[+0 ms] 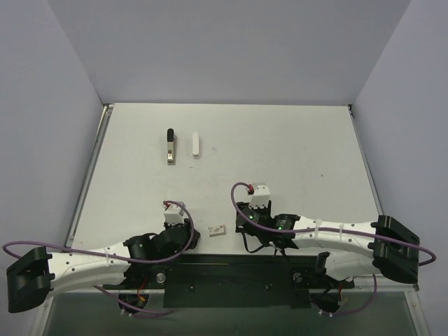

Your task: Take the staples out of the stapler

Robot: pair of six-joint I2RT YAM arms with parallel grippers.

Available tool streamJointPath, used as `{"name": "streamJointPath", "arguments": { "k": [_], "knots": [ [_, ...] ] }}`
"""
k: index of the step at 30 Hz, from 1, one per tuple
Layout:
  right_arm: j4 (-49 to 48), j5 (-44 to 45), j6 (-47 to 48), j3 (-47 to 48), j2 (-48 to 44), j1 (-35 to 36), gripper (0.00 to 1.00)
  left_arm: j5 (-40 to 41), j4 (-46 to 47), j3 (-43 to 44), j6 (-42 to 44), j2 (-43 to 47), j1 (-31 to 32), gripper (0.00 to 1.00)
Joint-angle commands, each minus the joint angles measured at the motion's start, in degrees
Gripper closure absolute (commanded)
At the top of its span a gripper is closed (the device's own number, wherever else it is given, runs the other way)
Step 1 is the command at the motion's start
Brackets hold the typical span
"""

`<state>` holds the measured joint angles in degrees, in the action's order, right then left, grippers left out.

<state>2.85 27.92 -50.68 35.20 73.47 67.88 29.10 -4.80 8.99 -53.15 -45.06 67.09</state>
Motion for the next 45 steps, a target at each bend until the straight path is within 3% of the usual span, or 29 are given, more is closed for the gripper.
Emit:
{"name": "streamJointPath", "arguments": {
  "k": [1,8,23,45],
  "knots": [
    [6.11,8.28,2.16,-1.62,-6.74,-0.46,0.35,2.45,-3.73,3.13,0.76,1.73,0.41,0.47],
    [10.42,11.62,4.27,-3.21,-14.32,-0.82,0.03,3.68,-5.31,5.76,1.99,1.64,0.32,0.18],
    [24.83,18.13,4.27,3.64,-18.54,-1.43,0.0,7.46,-11.55,14.11,8.06,3.66,0.32,0.14],
    [30.9,24.02,8.05,12.96,-21.97,-3.71,0.0,13.87,-15.06,21.76,12.45,3.93,0.32,0.12]
  ]
}}
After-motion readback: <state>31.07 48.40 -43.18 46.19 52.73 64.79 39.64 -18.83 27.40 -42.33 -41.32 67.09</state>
